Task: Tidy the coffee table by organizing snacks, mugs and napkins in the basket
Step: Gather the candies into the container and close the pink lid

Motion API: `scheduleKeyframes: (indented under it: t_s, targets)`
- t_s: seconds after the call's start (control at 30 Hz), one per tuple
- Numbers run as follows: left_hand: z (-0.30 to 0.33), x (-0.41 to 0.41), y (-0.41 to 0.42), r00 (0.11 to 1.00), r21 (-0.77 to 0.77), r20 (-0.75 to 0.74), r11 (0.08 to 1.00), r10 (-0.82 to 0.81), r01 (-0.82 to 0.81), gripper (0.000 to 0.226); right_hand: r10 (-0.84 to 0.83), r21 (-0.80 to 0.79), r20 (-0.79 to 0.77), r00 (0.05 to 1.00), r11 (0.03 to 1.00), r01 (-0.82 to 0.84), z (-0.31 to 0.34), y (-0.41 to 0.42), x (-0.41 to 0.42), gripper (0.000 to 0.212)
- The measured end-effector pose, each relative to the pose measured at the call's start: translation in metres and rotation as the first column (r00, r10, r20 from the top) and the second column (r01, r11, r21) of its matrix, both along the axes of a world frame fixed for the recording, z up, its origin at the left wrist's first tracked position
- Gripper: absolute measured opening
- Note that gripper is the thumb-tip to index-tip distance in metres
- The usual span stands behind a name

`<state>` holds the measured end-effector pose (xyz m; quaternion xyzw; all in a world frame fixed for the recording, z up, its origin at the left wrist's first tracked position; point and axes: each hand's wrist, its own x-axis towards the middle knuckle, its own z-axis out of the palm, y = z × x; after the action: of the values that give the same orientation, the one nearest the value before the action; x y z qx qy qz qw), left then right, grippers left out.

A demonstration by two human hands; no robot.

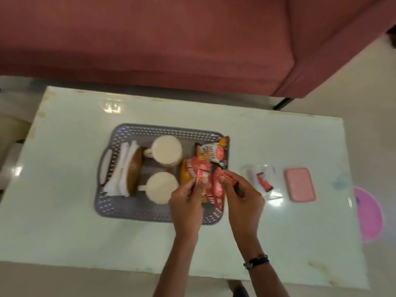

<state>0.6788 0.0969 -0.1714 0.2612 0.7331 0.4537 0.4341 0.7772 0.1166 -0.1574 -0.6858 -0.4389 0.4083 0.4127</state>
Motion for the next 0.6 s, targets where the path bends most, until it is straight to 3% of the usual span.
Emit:
scheduleKeyframes:
  t_s: [0.13, 0.27, 0.47, 0.6]
  targets:
    - [-0.007, 0.093, 0.014, 0.993, 0.002, 0.020, 0.993, -0.114, 0.114, 0.029, -0.154, -0.006, 0.113, 0.982, 0.988, 0.156, -0.009, -0.003, 0.084, 0.014]
    - [-0.019, 0.152, 0.036, 0.994, -0.030, 0.050, 0.994, -0.099, 0.101, 0.029, -0.206, -0.019, 0.200, 0.958, 0.977, 0.214, -0.022, 0.001, 0.146, 0.013]
    - [-0.039, 0.178, 0.037, 0.998, -0.137, 0.003, 0.989, 0.063, -0.062, 0.019, -0.085, -0.004, 0.215, 0.973, 0.996, 0.088, -0.034, 0.011, 0.182, 0.017]
    - [-0.047, 0.179, 0.023, 0.995, -0.188, 0.019, 0.978, 0.099, -0.094, 0.012, 0.150, 0.002, 0.241, 0.959, 0.988, -0.156, -0.038, 0.021, 0.177, 0.023]
